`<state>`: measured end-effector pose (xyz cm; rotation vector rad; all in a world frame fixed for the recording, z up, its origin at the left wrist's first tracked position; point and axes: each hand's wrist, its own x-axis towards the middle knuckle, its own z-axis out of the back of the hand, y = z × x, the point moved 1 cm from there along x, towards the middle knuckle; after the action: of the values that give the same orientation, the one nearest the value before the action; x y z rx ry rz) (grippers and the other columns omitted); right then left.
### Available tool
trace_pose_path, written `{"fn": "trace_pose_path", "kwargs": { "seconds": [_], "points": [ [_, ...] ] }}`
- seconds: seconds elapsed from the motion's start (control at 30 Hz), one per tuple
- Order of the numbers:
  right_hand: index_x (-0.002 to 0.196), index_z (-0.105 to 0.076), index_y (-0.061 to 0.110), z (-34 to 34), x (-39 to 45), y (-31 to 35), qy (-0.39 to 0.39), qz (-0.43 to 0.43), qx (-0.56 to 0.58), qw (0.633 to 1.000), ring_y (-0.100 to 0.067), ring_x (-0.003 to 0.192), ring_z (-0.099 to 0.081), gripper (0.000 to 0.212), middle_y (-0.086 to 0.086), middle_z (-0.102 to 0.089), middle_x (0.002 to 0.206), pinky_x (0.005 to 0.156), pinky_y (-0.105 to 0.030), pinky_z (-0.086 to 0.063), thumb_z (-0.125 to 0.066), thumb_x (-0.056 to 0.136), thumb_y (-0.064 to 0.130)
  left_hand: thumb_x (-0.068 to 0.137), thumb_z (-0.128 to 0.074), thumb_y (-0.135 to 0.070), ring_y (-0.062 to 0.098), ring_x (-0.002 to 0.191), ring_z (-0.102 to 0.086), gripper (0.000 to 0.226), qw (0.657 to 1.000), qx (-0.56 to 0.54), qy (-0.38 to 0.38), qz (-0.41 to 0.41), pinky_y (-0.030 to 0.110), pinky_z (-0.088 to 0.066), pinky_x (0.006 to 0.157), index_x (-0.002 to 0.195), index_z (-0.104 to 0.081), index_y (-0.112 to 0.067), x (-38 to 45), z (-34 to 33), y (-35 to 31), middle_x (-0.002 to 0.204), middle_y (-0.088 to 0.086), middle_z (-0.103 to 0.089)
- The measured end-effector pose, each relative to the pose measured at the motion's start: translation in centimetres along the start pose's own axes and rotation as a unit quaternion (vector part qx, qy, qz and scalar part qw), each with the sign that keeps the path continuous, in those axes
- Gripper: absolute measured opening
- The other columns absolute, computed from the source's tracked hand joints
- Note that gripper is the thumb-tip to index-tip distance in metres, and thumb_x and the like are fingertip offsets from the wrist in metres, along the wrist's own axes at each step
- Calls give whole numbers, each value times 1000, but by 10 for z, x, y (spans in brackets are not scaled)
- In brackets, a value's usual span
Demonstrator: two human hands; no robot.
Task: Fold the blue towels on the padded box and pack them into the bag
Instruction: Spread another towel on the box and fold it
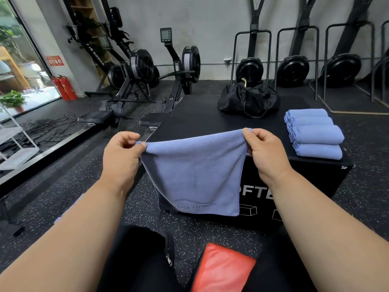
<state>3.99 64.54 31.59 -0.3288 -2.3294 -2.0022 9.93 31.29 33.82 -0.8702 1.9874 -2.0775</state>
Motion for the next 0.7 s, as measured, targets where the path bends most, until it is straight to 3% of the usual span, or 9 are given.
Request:
{"fn": "trace_pose_path", "kwargs": {
  "seconds": [0.13,0.3,0.43,0.53,0.7],
  "points": [
    [84,-69,17,5,4,-1,-3,-23,-4,1000,-6,65,-51,26,6,-60,73,64,-21,-47,-68,102,36,90,-74,9,-3,62,-53,28,999,-45,-13,-4,12,-49,62,95,-63,-16,-4,-6,2,79,-6,-53],
    [91,-70,18,11,9,-5,9,-79,71,994,-24,88,-49,23,-11,-58,94,82,-37,-43,-68,101,39,95,-73,0,3,62,-51,22,995,-96,-34,25,17,-46,61,96,-64,-20,2,-9,10,71,-12,-56],
    [95,-76,17,13,14,-7,1,-104,92,990,-22,94,-58,16,-6,-71,97,87,-39,-42,-66,103,26,95,-71,3,4,70,-55,26,991,-125,-35,38,22,-48,71,97,-66,-22,9,-18,14,77,-11,-62],
    [98,-75,17,14,21,-11,3,-113,103,988,-14,82,-64,13,-1,-74,90,79,-31,-47,-65,104,23,92,-72,6,5,76,-58,29,990,-132,-41,32,25,-49,76,96,-66,-22,15,-23,15,83,-9,-65],
    [102,-73,14,17,36,-15,18,-101,78,992,-13,79,-65,15,-3,-74,92,76,-28,-51,-61,106,23,85,-79,-2,18,81,-54,26,996,-70,-38,-33,33,-47,80,87,-65,-23,31,-29,20,83,-5,-62]
  ]
}}
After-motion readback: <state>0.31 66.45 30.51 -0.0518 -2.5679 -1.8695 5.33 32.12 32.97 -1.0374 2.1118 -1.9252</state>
